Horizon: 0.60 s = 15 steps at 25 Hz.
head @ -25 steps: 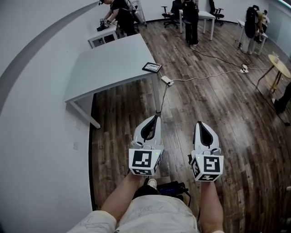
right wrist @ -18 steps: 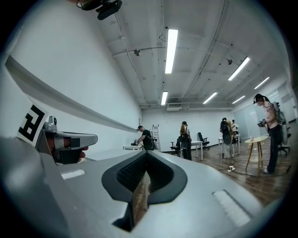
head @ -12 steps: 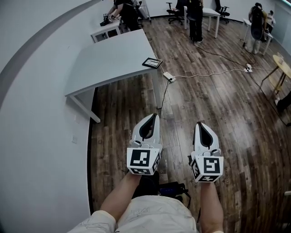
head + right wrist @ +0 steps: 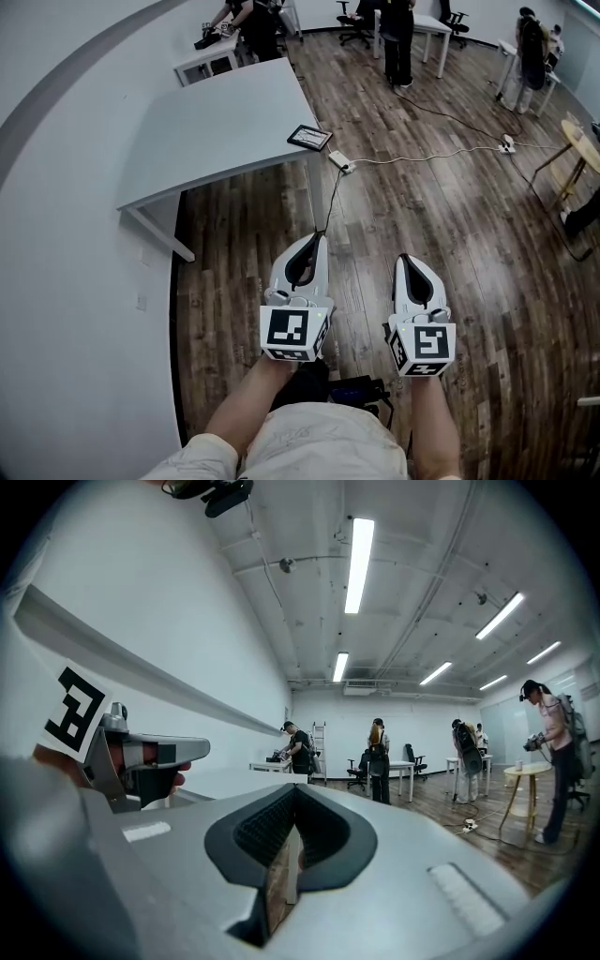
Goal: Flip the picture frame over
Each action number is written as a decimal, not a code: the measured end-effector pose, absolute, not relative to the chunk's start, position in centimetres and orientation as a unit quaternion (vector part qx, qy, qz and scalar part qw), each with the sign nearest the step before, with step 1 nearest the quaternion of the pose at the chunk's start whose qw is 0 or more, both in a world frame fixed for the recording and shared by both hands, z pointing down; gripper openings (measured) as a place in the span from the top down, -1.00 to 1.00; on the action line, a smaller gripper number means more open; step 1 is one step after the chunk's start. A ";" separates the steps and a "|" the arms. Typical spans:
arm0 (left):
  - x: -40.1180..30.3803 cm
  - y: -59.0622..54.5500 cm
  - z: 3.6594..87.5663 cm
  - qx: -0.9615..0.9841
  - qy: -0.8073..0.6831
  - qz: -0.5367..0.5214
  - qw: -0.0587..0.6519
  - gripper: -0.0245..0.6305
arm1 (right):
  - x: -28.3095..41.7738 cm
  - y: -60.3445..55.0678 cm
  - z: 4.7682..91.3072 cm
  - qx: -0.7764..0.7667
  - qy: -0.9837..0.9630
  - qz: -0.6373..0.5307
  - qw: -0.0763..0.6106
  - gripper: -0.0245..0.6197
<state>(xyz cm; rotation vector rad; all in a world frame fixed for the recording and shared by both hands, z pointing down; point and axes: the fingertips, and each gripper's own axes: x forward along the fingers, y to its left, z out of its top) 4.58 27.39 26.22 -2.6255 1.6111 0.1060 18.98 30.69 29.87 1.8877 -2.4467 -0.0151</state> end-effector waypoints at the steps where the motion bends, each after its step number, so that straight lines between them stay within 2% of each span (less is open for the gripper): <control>1: 4.1 26.3 26.3 -0.852 0.522 0.035 0.029 0.93 | 18.4 29.6 29.9 0.608 -0.793 -0.005 0.027 0.85; 15: -3.9 12.2 28.0 -0.850 0.525 0.033 0.007 0.93 | 11.9 15.5 30.2 0.622 -0.782 0.005 0.049 0.85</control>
